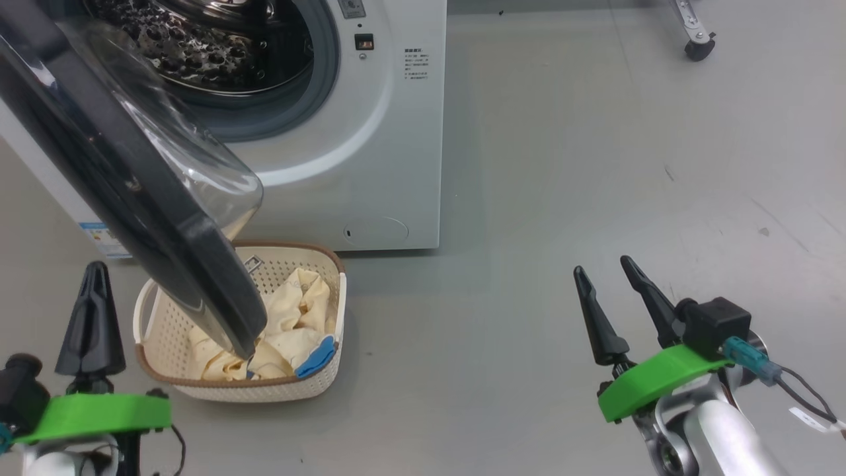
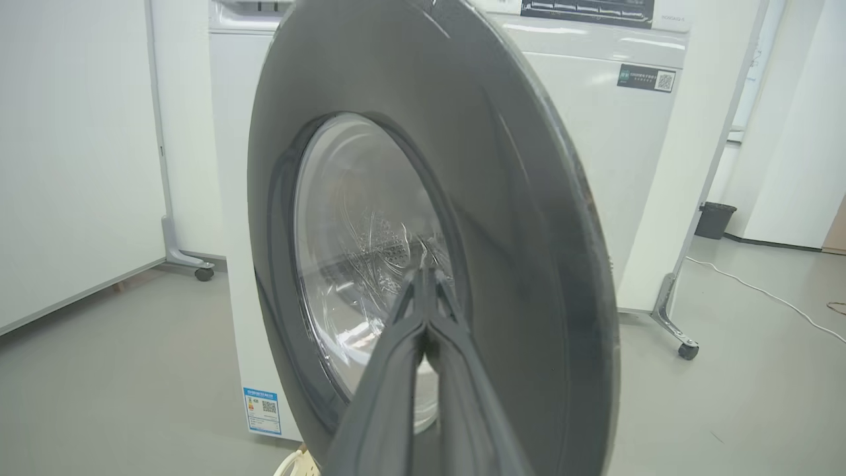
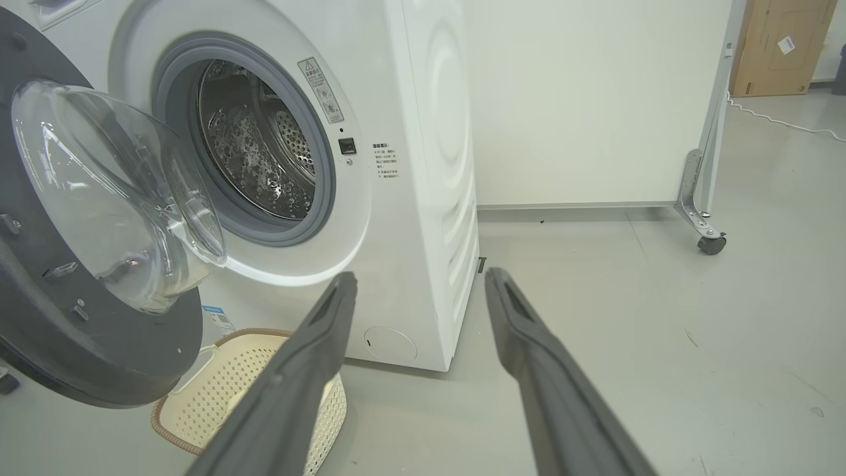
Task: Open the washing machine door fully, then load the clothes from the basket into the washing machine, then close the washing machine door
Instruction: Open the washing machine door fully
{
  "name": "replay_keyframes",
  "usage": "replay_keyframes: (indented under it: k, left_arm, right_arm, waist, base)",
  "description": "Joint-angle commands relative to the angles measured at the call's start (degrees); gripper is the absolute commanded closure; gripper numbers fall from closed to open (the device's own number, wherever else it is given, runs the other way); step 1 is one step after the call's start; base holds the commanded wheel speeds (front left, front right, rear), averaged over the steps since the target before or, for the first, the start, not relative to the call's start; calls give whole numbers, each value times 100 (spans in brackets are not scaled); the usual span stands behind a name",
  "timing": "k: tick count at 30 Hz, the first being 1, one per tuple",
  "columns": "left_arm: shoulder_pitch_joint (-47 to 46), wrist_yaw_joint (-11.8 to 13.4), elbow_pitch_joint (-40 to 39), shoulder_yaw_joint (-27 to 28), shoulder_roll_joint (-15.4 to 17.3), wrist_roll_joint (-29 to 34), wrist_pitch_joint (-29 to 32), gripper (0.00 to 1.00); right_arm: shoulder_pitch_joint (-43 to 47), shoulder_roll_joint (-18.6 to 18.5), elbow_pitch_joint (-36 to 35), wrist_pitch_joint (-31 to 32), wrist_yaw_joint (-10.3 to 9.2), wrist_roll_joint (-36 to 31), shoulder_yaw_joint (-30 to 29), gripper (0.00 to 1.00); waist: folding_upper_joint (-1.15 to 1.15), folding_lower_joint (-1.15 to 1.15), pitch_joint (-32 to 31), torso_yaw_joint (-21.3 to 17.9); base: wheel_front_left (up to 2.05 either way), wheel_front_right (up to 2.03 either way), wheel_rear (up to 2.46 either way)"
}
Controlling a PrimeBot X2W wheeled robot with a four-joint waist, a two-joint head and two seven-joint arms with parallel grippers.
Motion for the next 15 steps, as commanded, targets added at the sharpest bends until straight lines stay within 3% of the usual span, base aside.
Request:
replay_keyframes:
  k: [1, 15]
  left_arm:
    - [-310, 4, -236, 258, 198, -18, -62, 100]
    - [-1133, 33, -904, 218, 439, -111, 106, 100]
  right_arm:
    - [-131, 19, -156, -60, 1, -71, 83, 0]
    - [-171, 19, -82, -50, 1, -73, 129, 0]
  waist:
    - [0, 0, 1, -5]
    - [0, 0, -40, -56]
  base:
    - [0, 0, 0]
    - [0, 0, 0]
